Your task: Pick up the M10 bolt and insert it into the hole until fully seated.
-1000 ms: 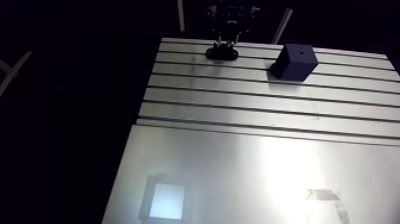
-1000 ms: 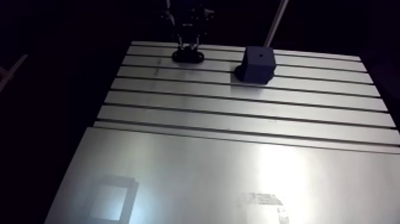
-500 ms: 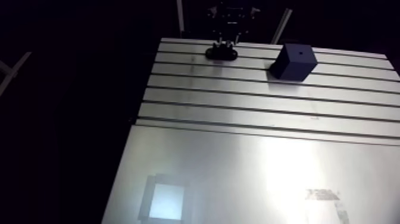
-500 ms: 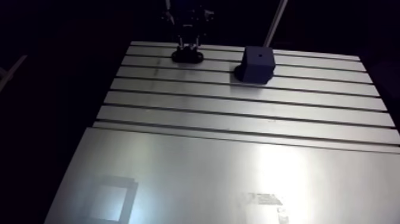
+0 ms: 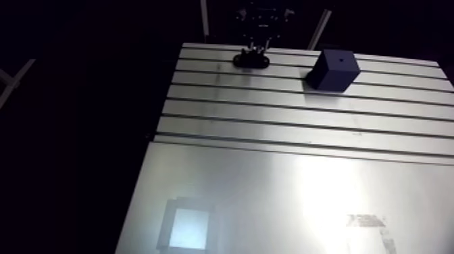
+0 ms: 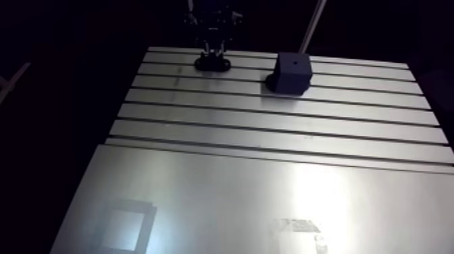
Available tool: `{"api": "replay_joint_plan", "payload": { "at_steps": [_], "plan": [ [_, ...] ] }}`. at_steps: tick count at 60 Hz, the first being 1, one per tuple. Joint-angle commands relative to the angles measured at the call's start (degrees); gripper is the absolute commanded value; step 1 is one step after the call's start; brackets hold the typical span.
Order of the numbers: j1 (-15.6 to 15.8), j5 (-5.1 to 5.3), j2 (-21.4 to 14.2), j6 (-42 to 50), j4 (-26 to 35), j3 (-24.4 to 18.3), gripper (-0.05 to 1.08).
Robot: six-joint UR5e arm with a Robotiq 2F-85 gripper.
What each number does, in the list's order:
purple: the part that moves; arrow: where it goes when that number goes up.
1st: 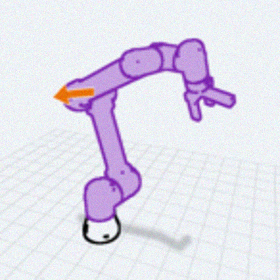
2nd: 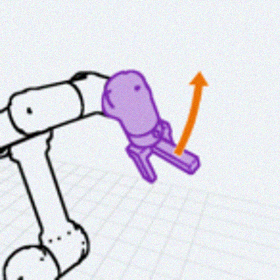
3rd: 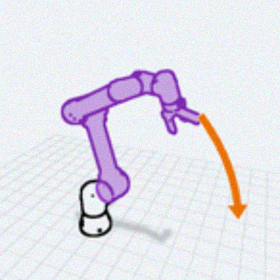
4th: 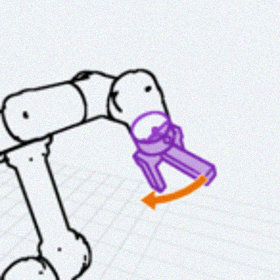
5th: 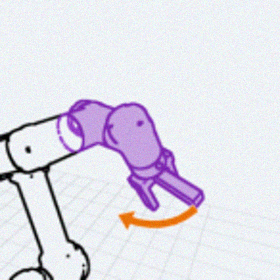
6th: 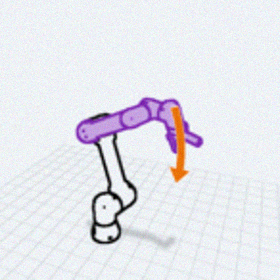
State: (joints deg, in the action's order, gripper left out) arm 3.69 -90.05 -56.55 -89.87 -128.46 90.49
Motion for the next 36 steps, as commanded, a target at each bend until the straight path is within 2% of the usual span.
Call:
{"api": "replay_joint_plan", "payload": {
  "at_steps": [1, 36],
  "plan": [
    [0.0, 0.01, 0.0, 0.0, 0.0, 0.16, 0.59],
    [0.0, -0.08, 0.09, 0.0, 0.09, 0.08, 0.64]
  ]
}}
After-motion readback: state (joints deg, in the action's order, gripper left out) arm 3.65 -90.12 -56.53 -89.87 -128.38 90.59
